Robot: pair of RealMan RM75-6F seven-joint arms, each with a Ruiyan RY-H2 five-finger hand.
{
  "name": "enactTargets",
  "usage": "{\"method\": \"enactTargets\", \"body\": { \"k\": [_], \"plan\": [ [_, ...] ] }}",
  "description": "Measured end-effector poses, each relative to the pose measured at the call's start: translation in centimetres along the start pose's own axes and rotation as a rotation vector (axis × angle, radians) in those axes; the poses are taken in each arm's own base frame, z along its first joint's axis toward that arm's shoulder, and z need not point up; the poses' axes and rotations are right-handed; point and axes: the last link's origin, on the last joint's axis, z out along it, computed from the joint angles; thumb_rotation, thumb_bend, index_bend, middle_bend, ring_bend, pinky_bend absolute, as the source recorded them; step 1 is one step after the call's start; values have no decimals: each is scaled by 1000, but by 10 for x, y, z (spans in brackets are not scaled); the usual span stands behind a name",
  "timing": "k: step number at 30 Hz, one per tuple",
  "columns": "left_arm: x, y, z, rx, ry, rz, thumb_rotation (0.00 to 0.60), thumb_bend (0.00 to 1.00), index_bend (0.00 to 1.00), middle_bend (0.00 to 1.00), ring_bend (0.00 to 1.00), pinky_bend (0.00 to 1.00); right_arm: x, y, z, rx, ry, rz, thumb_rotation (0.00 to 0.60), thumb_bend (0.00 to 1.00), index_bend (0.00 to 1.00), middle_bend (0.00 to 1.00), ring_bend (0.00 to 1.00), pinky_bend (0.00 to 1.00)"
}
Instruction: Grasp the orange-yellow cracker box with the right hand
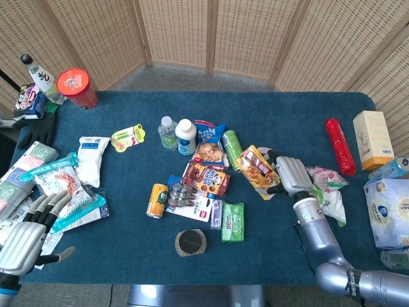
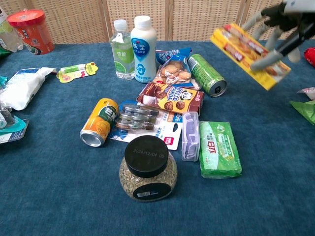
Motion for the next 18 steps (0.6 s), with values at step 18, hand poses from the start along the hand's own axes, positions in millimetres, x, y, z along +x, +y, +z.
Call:
{"method": "enactTargets", "body": {
  "k": [18],
  "plan": [
    [0, -5, -5, 4, 2, -6, 600, 0, 0, 0, 0, 0, 21, -39, -13, 159, -1, 242, 600, 126, 188, 372, 534, 702]
  ]
}}
